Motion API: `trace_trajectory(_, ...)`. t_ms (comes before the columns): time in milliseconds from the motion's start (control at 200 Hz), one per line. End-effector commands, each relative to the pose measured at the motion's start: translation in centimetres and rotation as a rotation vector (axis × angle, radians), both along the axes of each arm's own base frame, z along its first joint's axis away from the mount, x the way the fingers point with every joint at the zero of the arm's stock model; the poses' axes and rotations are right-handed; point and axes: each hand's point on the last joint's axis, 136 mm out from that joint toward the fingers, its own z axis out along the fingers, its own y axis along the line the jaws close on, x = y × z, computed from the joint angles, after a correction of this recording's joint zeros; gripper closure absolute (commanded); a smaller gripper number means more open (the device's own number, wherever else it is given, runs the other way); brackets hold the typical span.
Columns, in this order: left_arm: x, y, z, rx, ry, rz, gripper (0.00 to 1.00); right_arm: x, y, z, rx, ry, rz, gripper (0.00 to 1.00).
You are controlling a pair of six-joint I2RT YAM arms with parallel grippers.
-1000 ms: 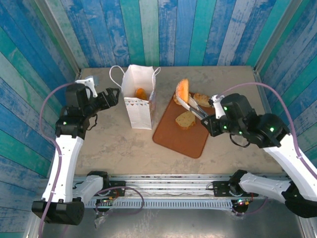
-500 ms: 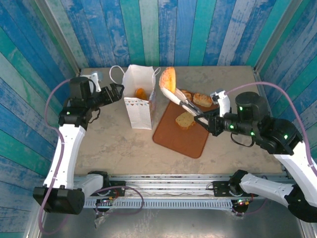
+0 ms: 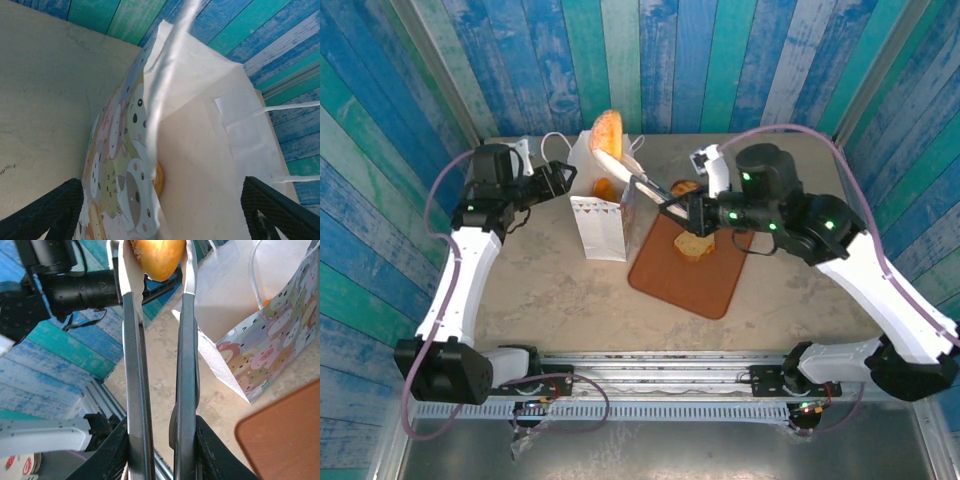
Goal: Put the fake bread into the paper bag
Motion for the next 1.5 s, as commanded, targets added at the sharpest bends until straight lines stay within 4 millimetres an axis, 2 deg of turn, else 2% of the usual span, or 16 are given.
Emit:
trace_trajectory(0,1.6,0.6,-0.7,0.041,-0.002,0.020,0.18,1.8,1.2,1.5,0.031,-0.026,-0.063,0.74)
trace_trajectory(180,2.4,0.2,-2.0,0.047,0.017,-0.013,0.27,3.9,3.1,-0.3,-0.023,-0.007,-0.099,0.74)
trace_trajectory(391,2.9,0.5,-2.9,0.079,0.038,-0.009,0.39,6.4,4.4,-3.9,-0.134,0.021,-0.145,0.74)
trace_trajectory(566,2.7,0.9,-2.5,0.103,0.027,0.006,0.47,7.9,5.6,-6.5,-0.230,0.032,-0.143,0.73)
trace_trajectory(816,2.3,1.3,-1.9,0.110,0.007,0.026,0.54,8.7,6.8,-9.0,-0.327,0.063,-0.100,0.72)
trace_trajectory(992,2.2,1.1,-1.5,0.102,-0.001,0.021,0.56,8.6,6.8,-9.7,-0.352,0.079,-0.087,0.70)
trace_trajectory(1117,2.2,1.1,-1.4,0.102,-0.002,0.020,0.56,8.5,6.6,-10.1,-0.369,0.085,-0.085,0.63)
trace_trajectory(1277,2.2,1.1,-1.3,0.103,-0.002,0.020,0.56,8.6,6.1,-9.2,-0.361,0.070,-0.097,0.56)
trace_trajectory(1498,2.2,1.0,-1.1,0.098,-0.004,0.014,0.56,8.2,5.0,-7.4,-0.347,0.036,-0.116,0.55)
